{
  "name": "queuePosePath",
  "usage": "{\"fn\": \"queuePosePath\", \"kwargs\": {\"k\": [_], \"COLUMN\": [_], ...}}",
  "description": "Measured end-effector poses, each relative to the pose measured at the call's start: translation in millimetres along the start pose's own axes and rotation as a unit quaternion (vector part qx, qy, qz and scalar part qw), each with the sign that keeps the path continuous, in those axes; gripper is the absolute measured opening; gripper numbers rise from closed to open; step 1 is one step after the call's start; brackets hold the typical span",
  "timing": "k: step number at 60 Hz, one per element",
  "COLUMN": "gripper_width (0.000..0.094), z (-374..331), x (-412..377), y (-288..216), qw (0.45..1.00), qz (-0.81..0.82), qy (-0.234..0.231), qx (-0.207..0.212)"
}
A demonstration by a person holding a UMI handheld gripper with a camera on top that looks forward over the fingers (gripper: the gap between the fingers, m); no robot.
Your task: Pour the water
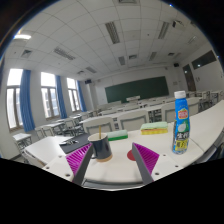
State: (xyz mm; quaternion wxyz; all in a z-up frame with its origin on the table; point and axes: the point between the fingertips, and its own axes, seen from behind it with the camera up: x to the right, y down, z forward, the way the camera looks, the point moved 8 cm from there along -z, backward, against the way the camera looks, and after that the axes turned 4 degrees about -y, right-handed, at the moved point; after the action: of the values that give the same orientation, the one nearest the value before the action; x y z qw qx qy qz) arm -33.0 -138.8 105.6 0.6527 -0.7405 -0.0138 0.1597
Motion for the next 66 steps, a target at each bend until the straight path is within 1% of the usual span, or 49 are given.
{"fn": "queuePosePath", "kwargs": {"k": [5,13,15,20,21,23,27,29,30,34,36,37,40,41,44,46,48,50,51,52,54,57,66], "gripper_width": [0.0836,0.0837,0.0837,0.0836,0.0836,0.0835,0.0834,0.0834,0.0837,0.0838,0.0839,0.0839,0.0834,0.0834,0.0830,0.0807,0.0755,0.0683,0.0626,0.0591,0.0589,0.0563,0.0419], "z": [-3,-25,-32,-48,-44,-52,-50,-32,-42,-29,-21,-6,8,-1,10,30,36,32,34,44,35,41,46], "x": [6,31,28,70,62,89,124,129,149,177,193,187,202,216,224,218,221,226,229,228,233,233,228], "y": [-2,-19,-25,-39,-38,-44,-48,-43,-45,-52,-54,-51,-50,-53,-54,-47,-45,-44,-42,-37,-43,-38,-35], "qw": [1.000,0.999,0.998,0.995,0.994,0.992,0.988,0.985,0.984,0.978,0.976,0.975,0.975,0.975,0.976,0.975,0.976,0.975,0.974,0.973,0.972,0.972,0.972], "qz": [-0.010,-0.018,-0.022,-0.033,-0.036,-0.044,-0.059,-0.057,-0.057,-0.060,-0.064,-0.064,-0.060,-0.058,-0.052,-0.048,-0.045,-0.045,-0.048,-0.053,-0.058,-0.061,-0.067], "qy": [0.006,0.031,0.047,0.087,0.098,0.112,0.141,0.162,0.171,0.199,0.207,0.211,0.215,0.213,0.213,0.216,0.214,0.215,0.220,0.222,0.228,0.227,0.227], "qx": [0.003,0.015,0.019,0.029,0.030,0.030,0.016,0.005,-0.001,0.003,0.008,0.009,-0.003,-0.006,-0.004,-0.001,-0.004,-0.012,-0.015,-0.017,-0.001,0.009,0.006]}}
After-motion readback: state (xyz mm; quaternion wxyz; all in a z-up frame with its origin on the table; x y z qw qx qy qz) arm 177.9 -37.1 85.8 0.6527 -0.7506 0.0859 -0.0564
